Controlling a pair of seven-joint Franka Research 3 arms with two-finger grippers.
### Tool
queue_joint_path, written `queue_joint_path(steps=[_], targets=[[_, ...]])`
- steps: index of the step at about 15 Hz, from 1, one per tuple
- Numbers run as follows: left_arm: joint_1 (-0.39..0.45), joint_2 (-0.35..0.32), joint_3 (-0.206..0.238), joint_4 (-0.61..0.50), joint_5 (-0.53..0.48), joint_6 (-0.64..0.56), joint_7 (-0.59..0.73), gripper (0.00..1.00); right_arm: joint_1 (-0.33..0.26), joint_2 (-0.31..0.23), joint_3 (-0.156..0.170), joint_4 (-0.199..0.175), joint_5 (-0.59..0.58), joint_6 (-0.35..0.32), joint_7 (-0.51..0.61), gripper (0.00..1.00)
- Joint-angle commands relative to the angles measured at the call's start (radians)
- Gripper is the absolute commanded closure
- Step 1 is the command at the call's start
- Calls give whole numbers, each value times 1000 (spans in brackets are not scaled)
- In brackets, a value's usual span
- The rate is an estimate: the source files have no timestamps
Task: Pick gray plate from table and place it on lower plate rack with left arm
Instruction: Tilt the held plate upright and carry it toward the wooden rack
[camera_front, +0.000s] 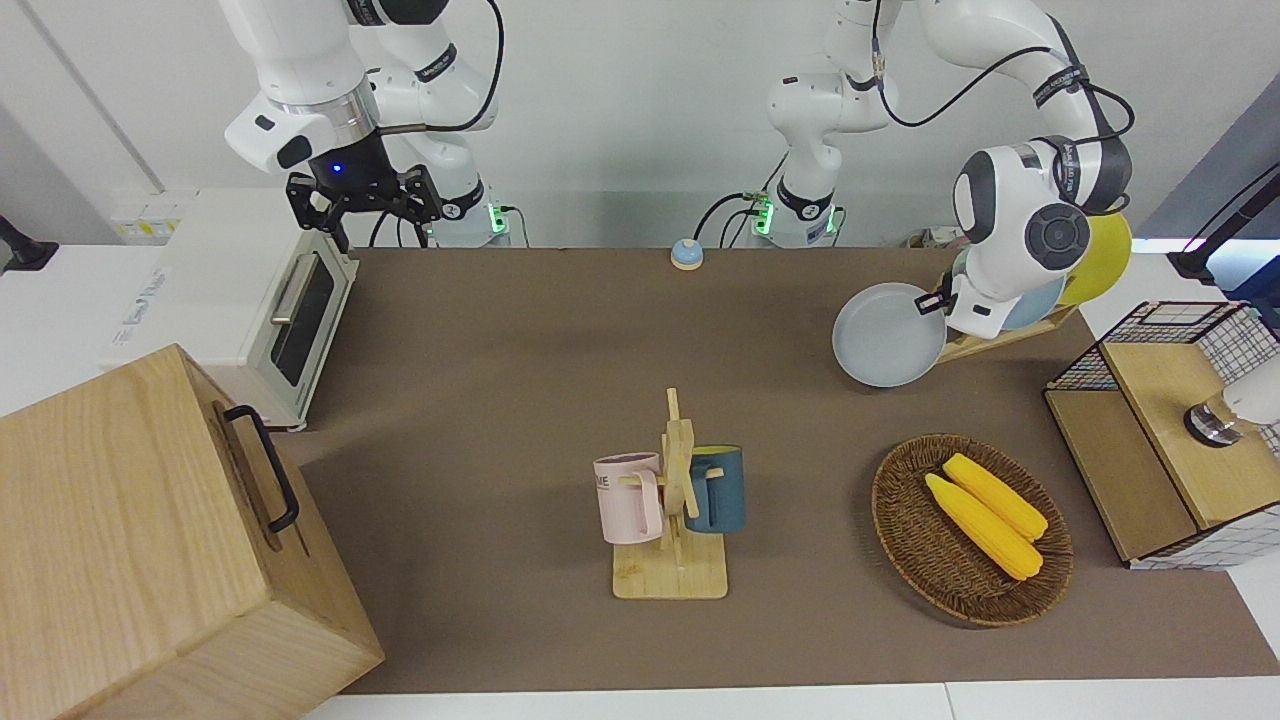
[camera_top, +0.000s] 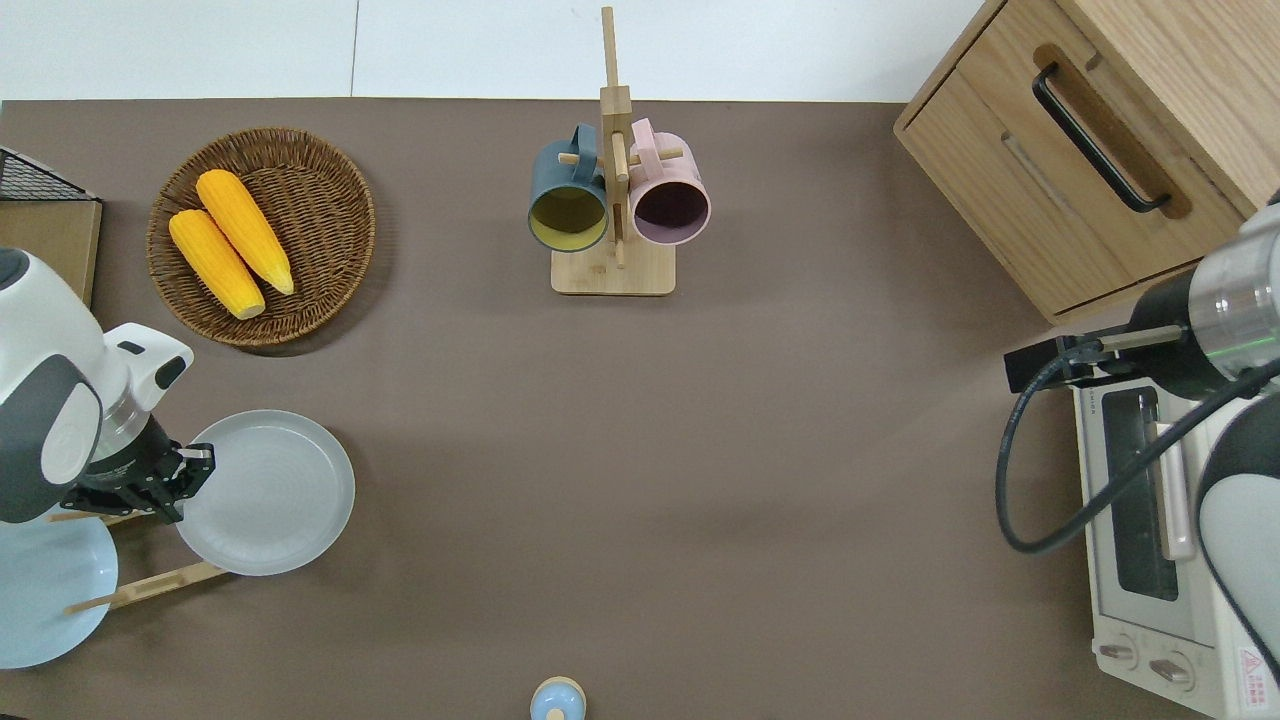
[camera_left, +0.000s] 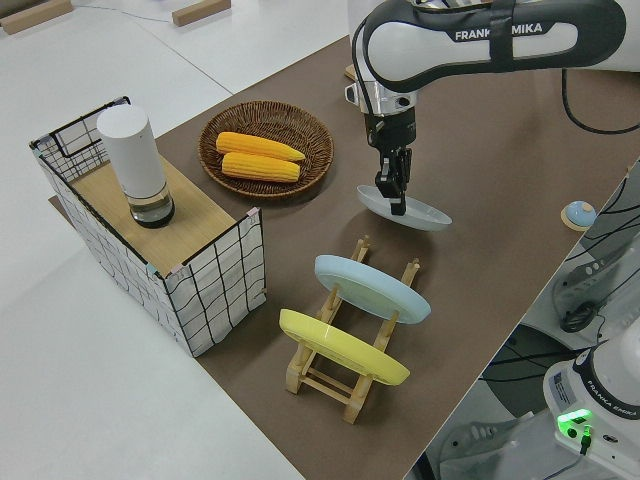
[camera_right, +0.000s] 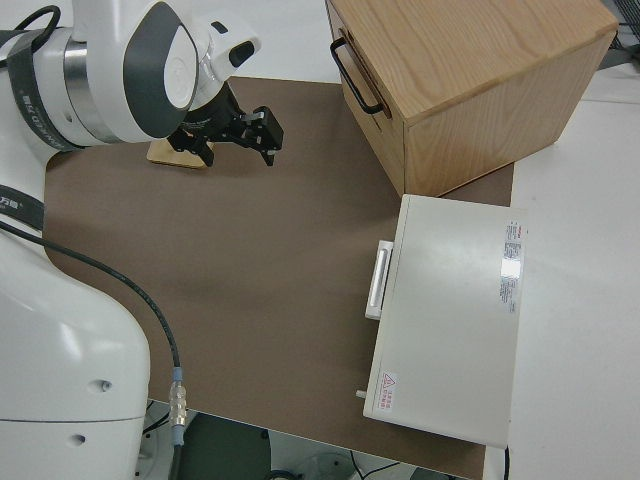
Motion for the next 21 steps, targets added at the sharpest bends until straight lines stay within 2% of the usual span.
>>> queue_joint_path(steps=[1,8,13,17,21], targets=[[-9,-7,1,51,27,-95,-16,1000,-20,-3,17,9,-1,-14,12,17],[-9,-11,0,99,53,-158,-20,1000,-19,-3,17,9,-1,-14,12,17],[-24,-16,-58,113,268,-192,-22,1000,-20,-3,17,9,-1,-14,12,17],[-24,-14,-143,125,435,-282,-42,1000,-19,-3,17,9,-1,-14,12,17],[-22,-4,-150,119,500,-321,-68,1000,-19,-3,17,9,-1,-13,12,17]])
